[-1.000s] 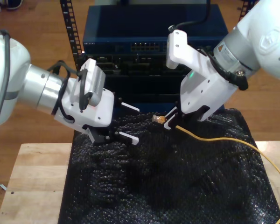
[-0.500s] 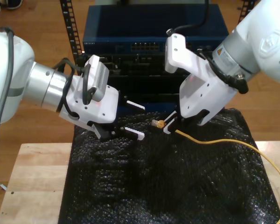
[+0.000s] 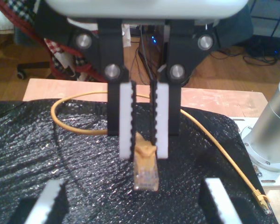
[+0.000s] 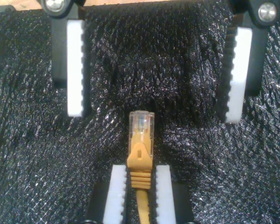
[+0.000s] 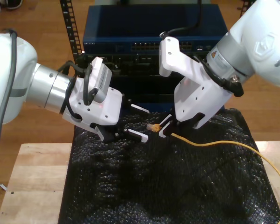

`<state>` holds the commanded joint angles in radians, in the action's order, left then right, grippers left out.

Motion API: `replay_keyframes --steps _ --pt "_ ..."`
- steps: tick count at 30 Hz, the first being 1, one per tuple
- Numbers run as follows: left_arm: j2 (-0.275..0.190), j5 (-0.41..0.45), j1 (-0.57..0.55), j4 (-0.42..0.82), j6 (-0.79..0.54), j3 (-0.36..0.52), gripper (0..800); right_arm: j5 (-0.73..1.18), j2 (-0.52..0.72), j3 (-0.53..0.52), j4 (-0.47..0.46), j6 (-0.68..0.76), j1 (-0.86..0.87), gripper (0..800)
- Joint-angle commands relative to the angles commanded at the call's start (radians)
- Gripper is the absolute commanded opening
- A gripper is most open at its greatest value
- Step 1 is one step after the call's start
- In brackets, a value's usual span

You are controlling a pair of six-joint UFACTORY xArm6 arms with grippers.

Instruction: Grab the cable and plug it in

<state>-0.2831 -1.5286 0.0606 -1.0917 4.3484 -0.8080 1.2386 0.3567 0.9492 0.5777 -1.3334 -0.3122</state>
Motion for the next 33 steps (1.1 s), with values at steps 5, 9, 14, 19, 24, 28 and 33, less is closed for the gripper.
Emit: replay_keyframes --steps 5,9,14,19,24,28,33 --pt "-0.002 -0.02 0.0 0.0 -0.005 0.002 645 0.0 0.003 0.0 0.003 -0.002 0.0 4" --pt "-0.003 -0.035 0.0 -0.006 -0.018 0.002 646 0.002 0.009 -0.002 0.029 -0.003 -0.002 6" --pt "-0.003 -0.068 0.002 -0.04 -0.041 0.002 646 0.002 0.011 -0.002 0.034 -0.003 -0.002 4" --pt "-0.005 -0.071 0.003 -0.041 -0.043 -0.002 646 0.002 0.011 -0.002 0.034 -0.003 -0.002 4" --pt "-0.005 -0.072 0.005 -0.041 -0.043 -0.003 646 0.002 0.017 -0.002 0.035 -0.003 0.0 4" --pt "-0.005 -0.077 0.006 -0.043 -0.043 -0.003 646 0.002 0.018 -0.002 0.037 -0.003 0.0 4" --pt "-0.006 -0.081 0.008 -0.043 -0.044 -0.005 630 0.002 0.018 0.0 0.037 -0.003 0.003 4"
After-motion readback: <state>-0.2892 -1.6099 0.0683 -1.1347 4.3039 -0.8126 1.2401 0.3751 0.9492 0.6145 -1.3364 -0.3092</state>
